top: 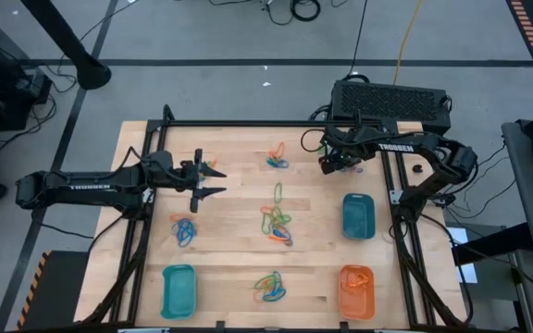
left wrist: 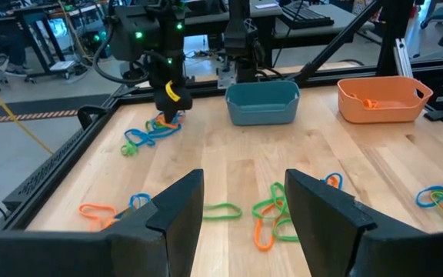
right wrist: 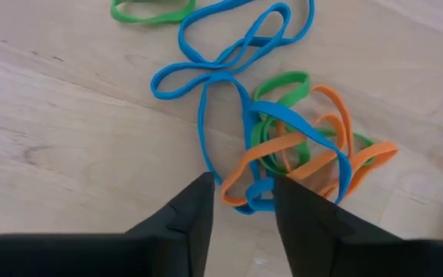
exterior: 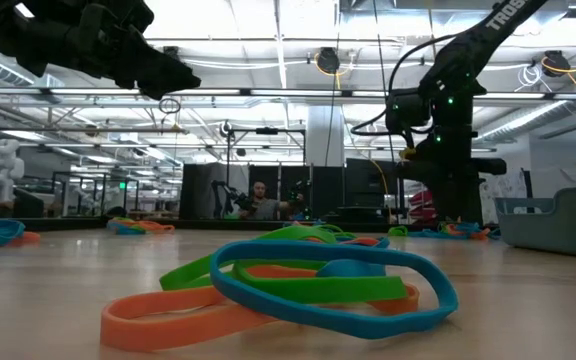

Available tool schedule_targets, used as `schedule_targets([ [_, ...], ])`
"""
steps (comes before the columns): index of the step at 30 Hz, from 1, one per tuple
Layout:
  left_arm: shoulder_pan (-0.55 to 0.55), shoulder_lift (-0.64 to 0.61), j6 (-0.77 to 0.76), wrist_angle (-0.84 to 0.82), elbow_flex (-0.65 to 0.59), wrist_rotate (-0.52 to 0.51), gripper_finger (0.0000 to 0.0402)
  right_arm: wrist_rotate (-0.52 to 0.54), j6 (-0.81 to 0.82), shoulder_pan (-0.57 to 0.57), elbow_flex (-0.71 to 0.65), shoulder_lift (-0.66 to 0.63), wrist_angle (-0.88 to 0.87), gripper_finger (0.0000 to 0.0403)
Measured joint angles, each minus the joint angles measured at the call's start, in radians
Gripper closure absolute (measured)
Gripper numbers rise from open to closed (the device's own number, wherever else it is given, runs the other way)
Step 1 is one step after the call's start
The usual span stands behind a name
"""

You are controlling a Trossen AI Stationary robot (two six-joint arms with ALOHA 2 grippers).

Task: Sort rubber bands into baskets
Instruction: Put the orange rubber band into the orange bin

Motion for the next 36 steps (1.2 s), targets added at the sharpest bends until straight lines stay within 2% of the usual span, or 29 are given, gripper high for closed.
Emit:
schedule_targets([
  [8,0.0,0.039,0.026,0.024,0.0,-0.005,0.021,-0.043,0.0,0.003,-0.055,0.0,0.13,0.0271],
  [17,0.002,0.188,0.026,0.13,0.0,-0.005,0.021,-0.048,0.005,0.003,-0.064,0.0,0.134,0.0284],
  [22,0.002,0.228,0.027,0.183,0.0,-0.005,0.021,-0.079,0.008,0.006,-0.064,0.0,0.123,0.0285],
  [31,0.002,0.337,0.0,0.311,0.0,-0.006,0.021,-0.075,0.038,0.014,-0.064,0.0,0.083,0.0285],
  [36,0.002,0.398,0.001,0.362,0.0,-0.048,0.021,-0.074,0.052,0.014,-0.064,0.0,0.104,0.0285],
])
